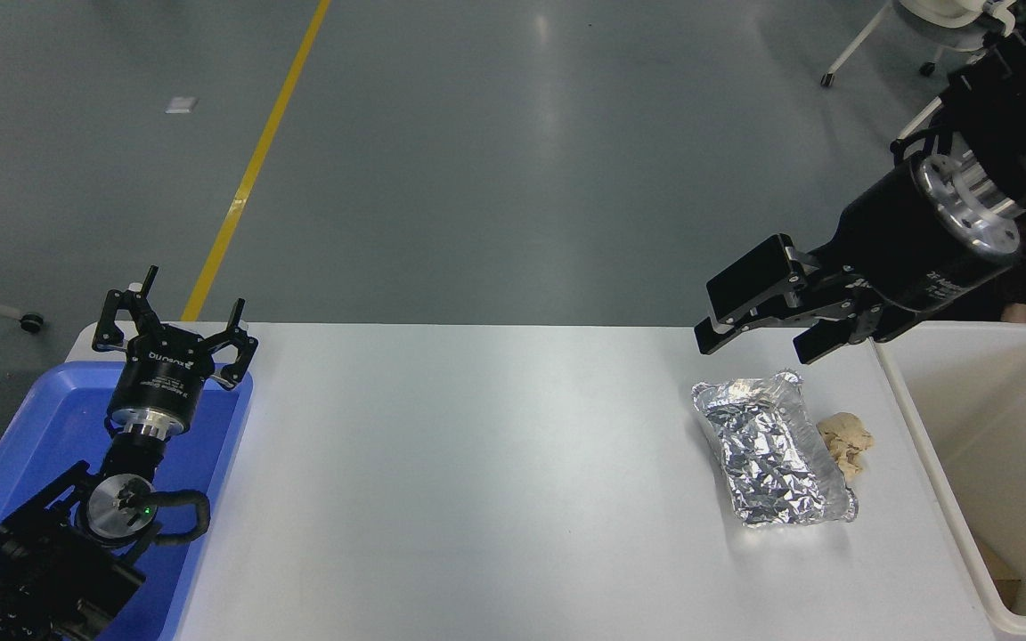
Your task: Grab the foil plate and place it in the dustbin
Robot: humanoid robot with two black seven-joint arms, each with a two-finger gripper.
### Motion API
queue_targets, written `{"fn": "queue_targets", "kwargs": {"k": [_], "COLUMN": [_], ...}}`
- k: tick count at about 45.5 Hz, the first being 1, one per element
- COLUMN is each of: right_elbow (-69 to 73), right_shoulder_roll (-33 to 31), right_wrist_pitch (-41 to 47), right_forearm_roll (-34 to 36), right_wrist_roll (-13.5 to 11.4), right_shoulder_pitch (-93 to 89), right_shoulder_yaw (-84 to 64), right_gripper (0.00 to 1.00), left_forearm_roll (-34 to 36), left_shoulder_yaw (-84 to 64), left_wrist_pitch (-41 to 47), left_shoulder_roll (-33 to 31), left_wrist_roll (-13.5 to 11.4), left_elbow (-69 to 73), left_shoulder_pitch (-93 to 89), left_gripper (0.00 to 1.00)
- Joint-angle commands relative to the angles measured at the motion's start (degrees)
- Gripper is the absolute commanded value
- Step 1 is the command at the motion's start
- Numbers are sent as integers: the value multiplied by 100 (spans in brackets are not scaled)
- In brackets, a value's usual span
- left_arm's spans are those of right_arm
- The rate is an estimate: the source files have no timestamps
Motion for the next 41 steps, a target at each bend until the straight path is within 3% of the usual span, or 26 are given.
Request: {"fn": "queue_targets", "kwargs": {"k": [1,13,25,34,41], "right_elbow": [18,-105,-580,-1159,-1862], "right_shoulder_roll": [38,56,258,461,259], "right_wrist_pitch": [25,7,-678,-1328,-1601], "right_forearm_roll": [16,-63,-98,-721,-1240], "right_wrist_roll": [-7,-7,2,19,19], "right_shoulder_pitch": [-90,-424,-1241,-2199,-3235], "right_shoulder_yaw": [31,75,277,277,611], "right_gripper": [100,100,100,100,100], "left_forearm_roll": [0,0,0,0,0], "left_shoulder_yaw": [-1,-1,-1,-1,-1], "left_wrist_pitch": [1,1,1,1,1], "left_shoulder_roll": [-8,1,1,1,1], "left_wrist_roll": [-10,-1,-1,-1,-1], "left_elbow": [-8,0,0,0,0], "left_shoulder_pitch": [0,0,0,0,0], "left_gripper": [100,100,100,100,100]}}
